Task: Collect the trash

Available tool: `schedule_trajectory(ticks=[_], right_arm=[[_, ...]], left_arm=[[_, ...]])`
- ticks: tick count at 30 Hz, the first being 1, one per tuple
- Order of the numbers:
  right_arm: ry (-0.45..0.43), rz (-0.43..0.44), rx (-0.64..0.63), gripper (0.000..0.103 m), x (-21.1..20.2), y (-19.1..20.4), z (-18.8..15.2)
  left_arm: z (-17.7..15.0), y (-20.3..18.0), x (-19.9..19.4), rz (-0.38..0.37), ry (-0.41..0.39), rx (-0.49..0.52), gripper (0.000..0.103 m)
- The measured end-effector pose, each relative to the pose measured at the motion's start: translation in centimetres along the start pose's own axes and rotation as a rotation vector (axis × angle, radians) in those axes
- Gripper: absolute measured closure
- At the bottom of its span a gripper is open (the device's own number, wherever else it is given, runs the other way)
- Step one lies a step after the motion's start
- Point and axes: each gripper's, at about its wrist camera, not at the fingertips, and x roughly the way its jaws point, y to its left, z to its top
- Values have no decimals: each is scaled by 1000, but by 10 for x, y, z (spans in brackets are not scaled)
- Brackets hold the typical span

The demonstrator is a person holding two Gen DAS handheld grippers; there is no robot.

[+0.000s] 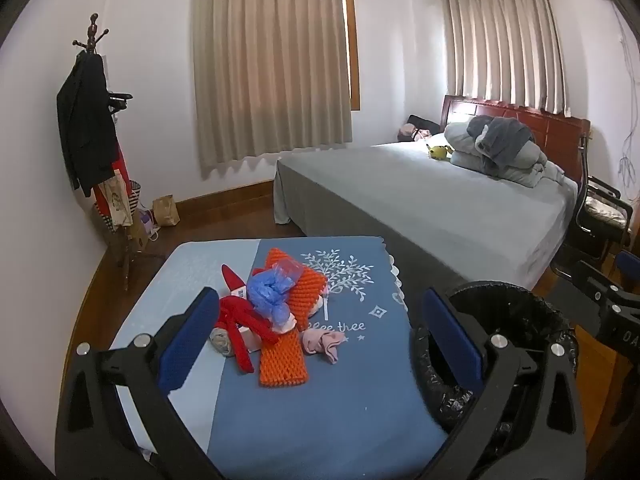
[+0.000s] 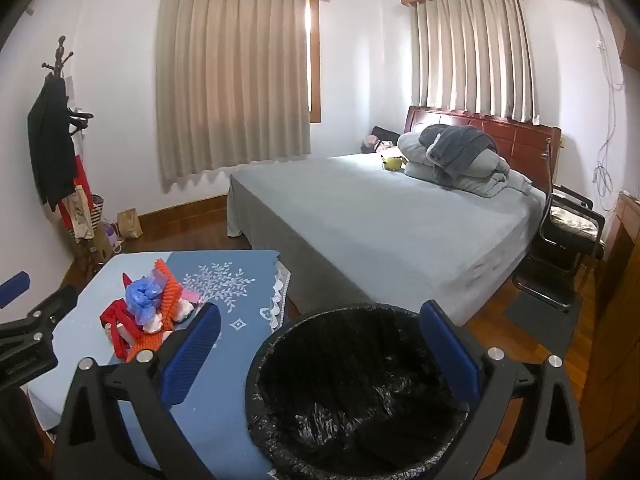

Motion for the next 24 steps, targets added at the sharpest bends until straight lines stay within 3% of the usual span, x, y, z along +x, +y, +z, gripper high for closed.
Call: schedule_trajectory(ticks=[24], right_arm=[[1, 0, 2, 6, 1, 1, 0]], left_arm=[[0, 0, 0, 4, 2, 2, 5]])
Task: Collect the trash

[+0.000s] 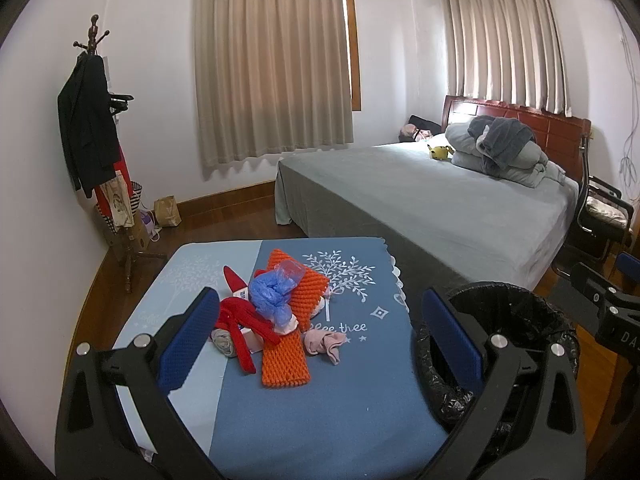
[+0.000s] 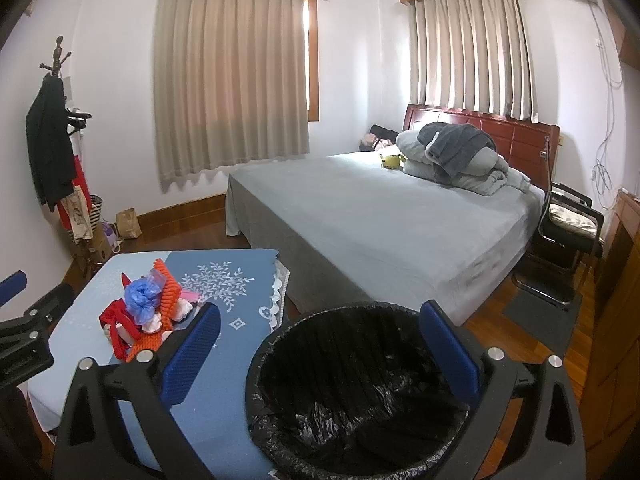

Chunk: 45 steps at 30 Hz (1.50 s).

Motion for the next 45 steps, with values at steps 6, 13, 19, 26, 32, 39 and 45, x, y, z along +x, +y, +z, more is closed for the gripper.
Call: schedule_trajectory(ticks=[6, 13, 19, 26, 32, 39, 45], right_arm=[[2, 1, 1, 6, 0, 0, 1], [1, 2, 1, 6, -2, -1, -1], [4, 2, 0, 6, -1, 0, -1], [4, 2, 1, 6, -1, 0, 0], [5, 3, 1, 6, 0, 0, -1], [5, 2, 2, 6, 0, 0, -1], [6, 2, 2, 6, 0, 0, -1]], left_arm=[[0, 0, 0, -1, 1, 1, 5], [2, 2, -1, 0, 1, 2, 5], [2, 2, -1, 0, 2, 2, 5], [2, 2, -1, 0, 1, 2, 5], [2, 2, -1, 0, 2, 3, 5], [2, 2, -1, 0, 2, 2, 5], [2, 2, -1, 0, 2, 3, 5]])
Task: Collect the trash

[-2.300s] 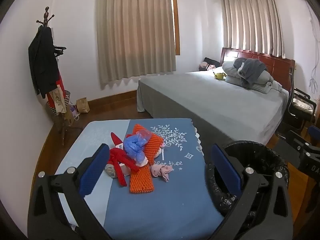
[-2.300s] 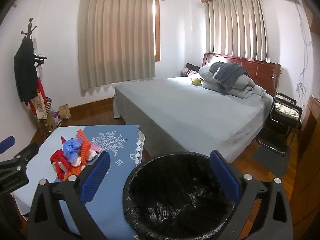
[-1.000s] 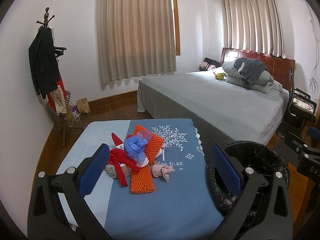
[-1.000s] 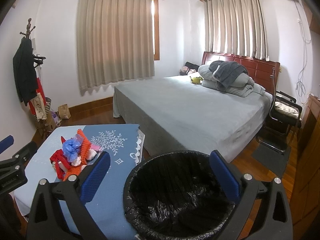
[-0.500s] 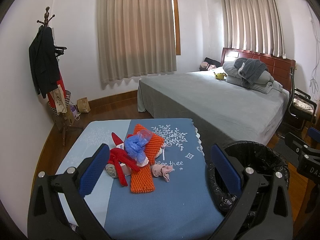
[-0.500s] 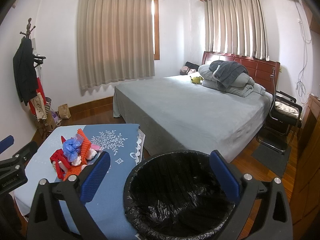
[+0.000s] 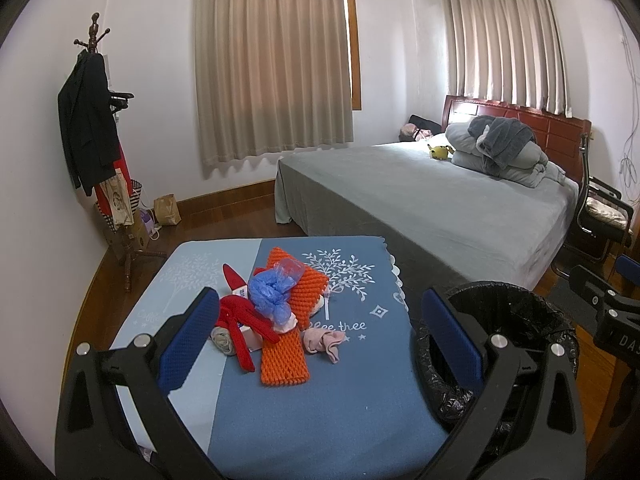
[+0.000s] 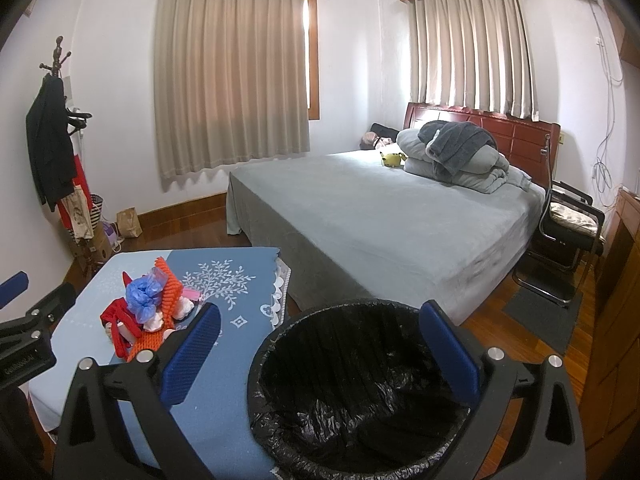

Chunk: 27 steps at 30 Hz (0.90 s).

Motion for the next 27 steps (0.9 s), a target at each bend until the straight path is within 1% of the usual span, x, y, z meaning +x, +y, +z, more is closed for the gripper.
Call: schedule_trajectory(ticks=[14, 21, 23, 24, 25, 27], right_arm=[[1, 1, 1, 6, 0, 0, 3], [3, 5, -4, 6, 2, 6, -4], [6, 8, -5, 6, 4, 10, -7], [10, 10, -5, 6, 12, 16, -10], [12, 13, -5, 6, 13, 17, -9], [12, 20, -5, 6, 14, 18, -9]], left_arm=[[0, 0, 0, -1, 1, -2, 5], [0, 2, 0, 0, 4, -6, 5], [-2, 3, 0, 0, 6, -9, 5], [-2, 3, -1, 0, 8, -10, 5], [-11, 2, 8, 2, 9, -14, 5], [-12, 3, 9, 4, 12, -18, 5]])
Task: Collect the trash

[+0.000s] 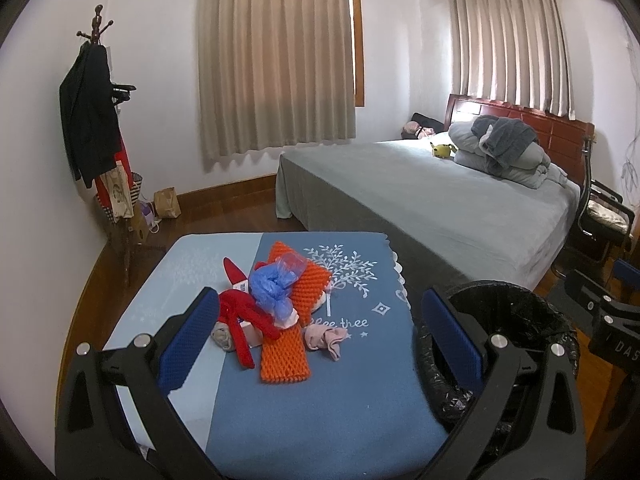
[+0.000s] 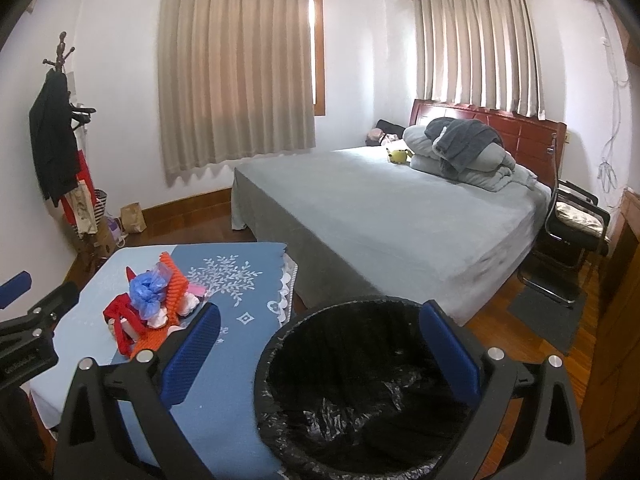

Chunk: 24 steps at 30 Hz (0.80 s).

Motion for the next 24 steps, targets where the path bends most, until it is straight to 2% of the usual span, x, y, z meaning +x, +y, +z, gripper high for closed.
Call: schedule_trajectory(ticks=[7, 12, 21, 24], right_arm=[[10, 30, -16, 6, 16, 13, 0], [18, 71, -28, 6, 36, 28, -2], [37, 158, -72, 6, 89, 73, -14], [55, 193, -85, 6, 113, 94, -23]], left_arm=[[-7, 17, 12, 24, 9, -31, 5], [-14, 39, 28, 76, 28, -58, 5], [-35, 82, 65, 151, 59, -76, 5], [-43, 94, 81, 147, 58, -89, 5]])
